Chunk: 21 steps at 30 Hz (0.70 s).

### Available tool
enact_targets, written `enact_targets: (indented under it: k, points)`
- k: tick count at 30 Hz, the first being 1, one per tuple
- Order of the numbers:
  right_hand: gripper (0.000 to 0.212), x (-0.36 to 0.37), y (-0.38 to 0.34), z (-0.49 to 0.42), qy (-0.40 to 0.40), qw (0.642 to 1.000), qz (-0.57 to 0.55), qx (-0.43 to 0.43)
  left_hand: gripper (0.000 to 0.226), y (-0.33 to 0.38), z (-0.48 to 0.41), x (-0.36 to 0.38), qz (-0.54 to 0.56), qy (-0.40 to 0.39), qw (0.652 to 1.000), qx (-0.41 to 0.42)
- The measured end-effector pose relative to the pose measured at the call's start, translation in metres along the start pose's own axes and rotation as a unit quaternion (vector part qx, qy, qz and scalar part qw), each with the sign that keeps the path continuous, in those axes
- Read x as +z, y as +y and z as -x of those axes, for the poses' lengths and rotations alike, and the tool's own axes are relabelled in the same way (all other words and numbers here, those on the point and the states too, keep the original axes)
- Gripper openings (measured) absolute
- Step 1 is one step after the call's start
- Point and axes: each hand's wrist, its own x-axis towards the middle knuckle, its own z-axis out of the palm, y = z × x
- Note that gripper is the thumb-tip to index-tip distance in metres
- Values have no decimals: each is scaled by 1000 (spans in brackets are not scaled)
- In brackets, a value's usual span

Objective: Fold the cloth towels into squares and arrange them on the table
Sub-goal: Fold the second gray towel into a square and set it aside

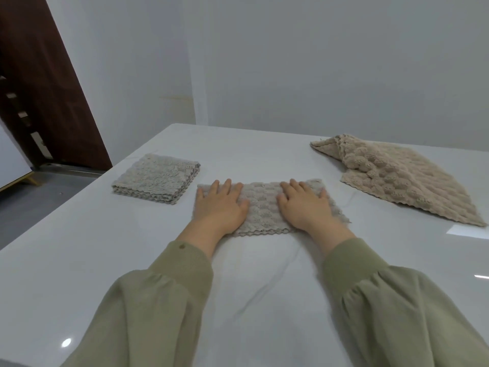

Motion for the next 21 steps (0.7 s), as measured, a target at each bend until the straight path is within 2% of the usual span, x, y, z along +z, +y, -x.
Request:
enact_targets:
  k: [4,6,8,10,12,14,18,21]
  points:
    - [55,-3,21,-1,-12,997,-4,83,65,-7,4,0,3,-12,999,-52]
    - [56,-5,19,1,21,995,13,95,63,-6,7,-4,0,21,998,-60]
    - [54,-6,5,5,102,993,32,40,59,-1,9,-9,-16,92,996,-11]
    - [51,-2,-13,9,135,990,16,-47,56,5,9,-10,-16,109,993,40]
    - [50,5,-22,10,79,994,8,-79,57,5,9,-5,-11,42,998,38]
    - [51,7,-12,5,22,999,-3,-47,61,0,7,0,-8,-1,1000,19]
    - [52,-2,26,0,9,998,-21,61,67,-9,8,-1,4,-2,1000,-12]
    - [52,-5,38,0,3,996,-42,83,68,-8,12,-2,1,11,999,-39]
